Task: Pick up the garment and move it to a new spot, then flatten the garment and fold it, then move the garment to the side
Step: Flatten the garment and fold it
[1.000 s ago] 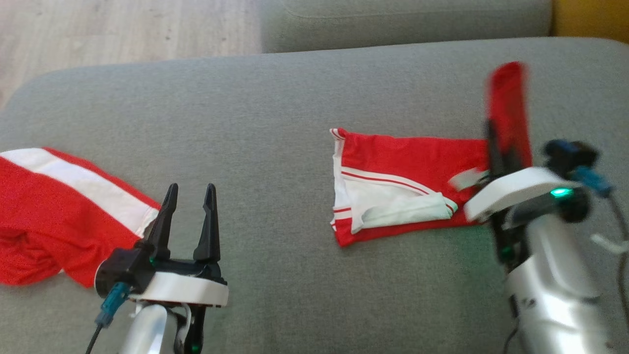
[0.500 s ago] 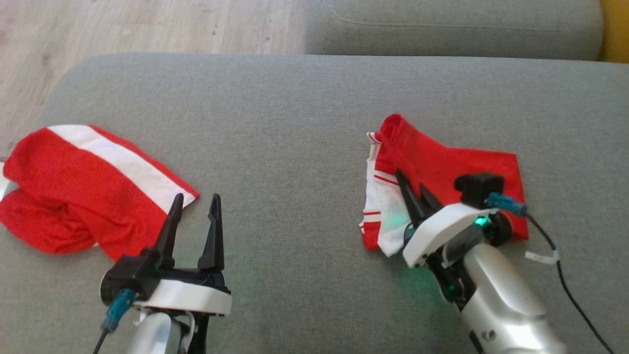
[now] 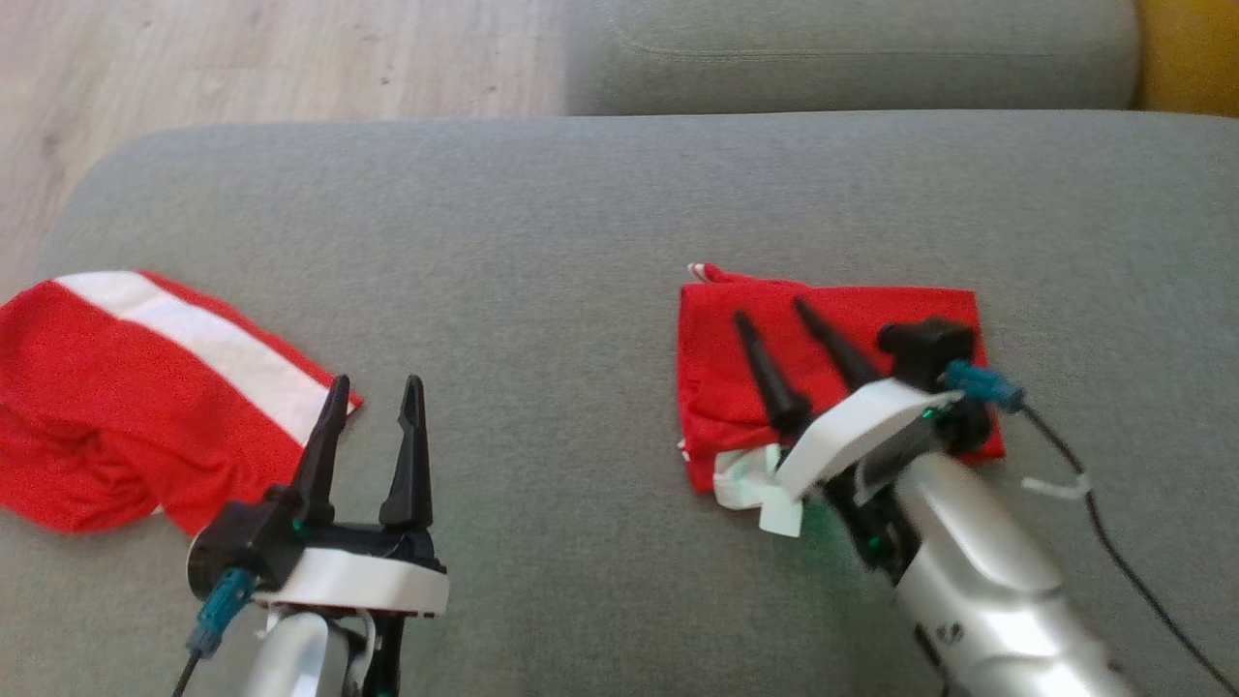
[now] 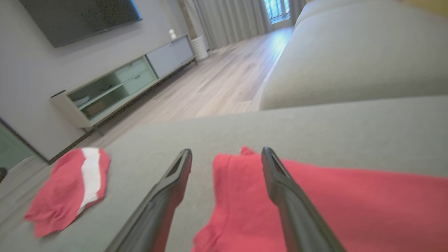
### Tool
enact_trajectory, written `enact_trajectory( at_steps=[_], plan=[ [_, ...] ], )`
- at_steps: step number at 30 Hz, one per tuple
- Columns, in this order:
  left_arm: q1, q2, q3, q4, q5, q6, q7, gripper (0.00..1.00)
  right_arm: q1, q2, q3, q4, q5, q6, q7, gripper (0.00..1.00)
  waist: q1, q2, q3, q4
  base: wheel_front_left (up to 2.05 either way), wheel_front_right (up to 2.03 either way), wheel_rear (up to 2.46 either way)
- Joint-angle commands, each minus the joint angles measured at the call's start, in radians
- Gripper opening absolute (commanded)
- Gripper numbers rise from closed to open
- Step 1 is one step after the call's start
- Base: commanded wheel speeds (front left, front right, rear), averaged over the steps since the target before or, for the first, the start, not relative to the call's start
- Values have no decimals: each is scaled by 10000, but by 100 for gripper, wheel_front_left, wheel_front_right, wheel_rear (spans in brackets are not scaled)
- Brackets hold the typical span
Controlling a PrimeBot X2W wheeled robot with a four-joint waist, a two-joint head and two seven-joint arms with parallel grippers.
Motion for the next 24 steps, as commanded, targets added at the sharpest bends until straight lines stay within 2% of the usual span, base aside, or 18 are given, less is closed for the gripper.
enact_trajectory(
  at_steps=[1, 3, 6, 11, 17, 21, 24],
  plan=[
    [-199, 13, 377, -409, 24, 16, -93, 100, -378, 70, -125, -195, -249, 67, -217, 100, 0, 0, -50, -181, 0, 0, 0],
    [-206, 11, 360, -557, 23, 16, -93, 100, -425, 70, -750, -60, -849, 67, -454, 100, 0, 0, -75, -339, 0, 0, 0],
    [-220, 8, 377, -778, 17, 16, -93, 100, -378, 33, -1944, -17, -2400, 67, -776, 100, 0, 0, -100, -549, 0, 0, 0],
    [-207, 4, 285, -1087, 14, 15, -93, 100, 532, -161, -3928, -1030, -4283, 67, -1011, 100, 0, 0, -130, -778, 0, 0, 0],
    [-44, 3, 332, -1267, 43, 15, -93, 100, 2012, -18, -5507, -2703, -4983, 67, -1072, 100, 0, 0, -132, -978, 0, 0, 0],
    [27, 2, 345, -1289, 53, 15, -93, 100, 2709, 55, -5972, -3502, -4999, 67, -1086, 100, 0, 0, -95, -1044, 0, 0, 0],
    [42, 2, 357, -1294, 68, 15, -93, 100, 3006, 64, -5981, -3730, -4600, 67, -1091, 100, 0, 0, -75, -1071, 0, 0, 0]
  ],
)
